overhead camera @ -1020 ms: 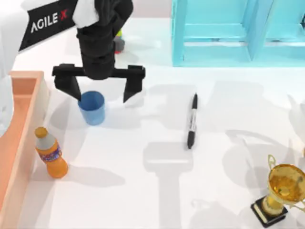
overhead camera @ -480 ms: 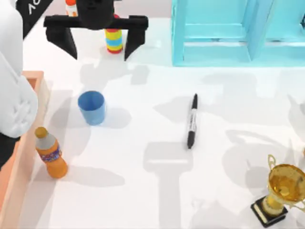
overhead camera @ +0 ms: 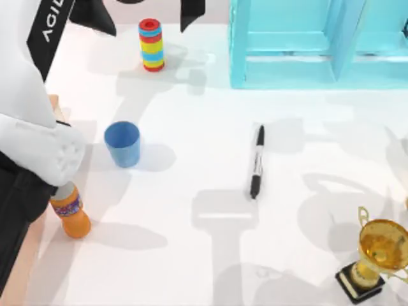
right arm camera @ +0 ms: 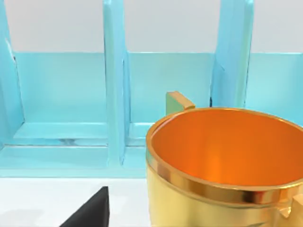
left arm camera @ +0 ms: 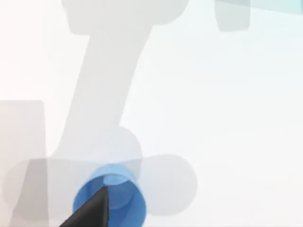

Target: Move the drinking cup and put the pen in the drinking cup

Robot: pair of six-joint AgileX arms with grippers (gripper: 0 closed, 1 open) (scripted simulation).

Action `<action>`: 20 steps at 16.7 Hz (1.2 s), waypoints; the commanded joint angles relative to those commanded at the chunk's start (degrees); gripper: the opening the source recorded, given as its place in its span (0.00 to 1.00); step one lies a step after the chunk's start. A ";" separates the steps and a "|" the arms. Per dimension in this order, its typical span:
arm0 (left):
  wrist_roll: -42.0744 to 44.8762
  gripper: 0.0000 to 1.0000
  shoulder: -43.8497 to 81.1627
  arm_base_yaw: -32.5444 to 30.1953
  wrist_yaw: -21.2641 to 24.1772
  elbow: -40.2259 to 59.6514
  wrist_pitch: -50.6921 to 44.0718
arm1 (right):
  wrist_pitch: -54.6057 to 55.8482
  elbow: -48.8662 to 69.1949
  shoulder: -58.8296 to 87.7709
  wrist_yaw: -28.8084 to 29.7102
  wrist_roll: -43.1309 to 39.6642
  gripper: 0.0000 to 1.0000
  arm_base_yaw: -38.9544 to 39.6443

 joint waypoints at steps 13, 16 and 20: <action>-3.92 1.00 8.15 -10.16 9.50 -6.60 20.33 | 0.00 0.00 0.00 0.00 0.00 1.00 0.00; -5.29 1.00 8.22 -13.57 12.36 -14.08 25.15 | 0.00 0.00 0.00 0.00 0.00 1.00 0.00; -5.78 1.00 8.34 -14.74 13.29 -16.11 26.71 | 0.00 0.00 0.00 0.00 0.00 1.00 0.00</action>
